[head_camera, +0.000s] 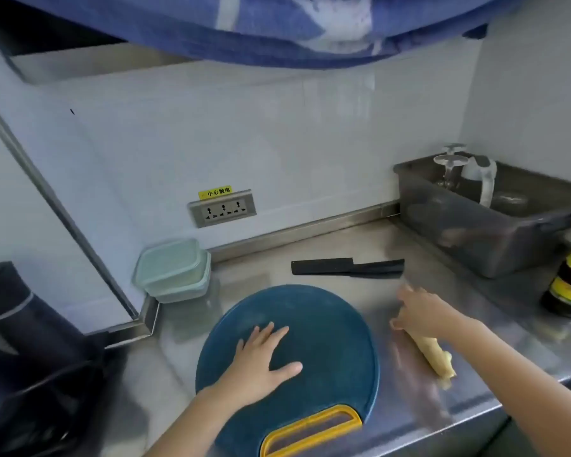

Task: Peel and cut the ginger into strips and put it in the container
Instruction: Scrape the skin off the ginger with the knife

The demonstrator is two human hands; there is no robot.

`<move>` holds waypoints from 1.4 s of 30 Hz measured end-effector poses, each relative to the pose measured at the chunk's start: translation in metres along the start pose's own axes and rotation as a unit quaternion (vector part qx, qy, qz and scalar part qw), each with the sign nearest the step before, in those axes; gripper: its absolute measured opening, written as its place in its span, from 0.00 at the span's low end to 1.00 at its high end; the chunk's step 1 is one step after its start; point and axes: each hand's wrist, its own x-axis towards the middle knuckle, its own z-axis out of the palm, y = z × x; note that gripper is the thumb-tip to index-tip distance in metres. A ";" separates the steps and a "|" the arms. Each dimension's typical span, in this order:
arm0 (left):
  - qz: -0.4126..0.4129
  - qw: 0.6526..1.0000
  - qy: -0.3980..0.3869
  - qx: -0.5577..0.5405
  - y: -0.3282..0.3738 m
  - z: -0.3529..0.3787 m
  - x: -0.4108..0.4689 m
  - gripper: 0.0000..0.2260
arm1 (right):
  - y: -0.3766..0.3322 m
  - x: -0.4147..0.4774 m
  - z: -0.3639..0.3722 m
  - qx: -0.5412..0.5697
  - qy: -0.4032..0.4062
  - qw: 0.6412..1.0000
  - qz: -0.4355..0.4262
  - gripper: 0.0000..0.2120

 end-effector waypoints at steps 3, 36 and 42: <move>0.010 0.997 0.021 0.072 -0.003 0.014 0.000 0.33 | 0.009 -0.003 0.016 -0.017 0.028 0.999 0.022 0.27; 0.021 0.964 0.226 -0.141 0.041 0.052 -0.013 0.17 | -0.066 -0.051 0.039 0.048 0.049 0.964 -0.257 0.37; 0.079 0.963 0.209 -0.151 0.057 0.052 0.002 0.17 | -0.055 -0.031 0.030 0.108 0.013 0.959 -0.263 0.26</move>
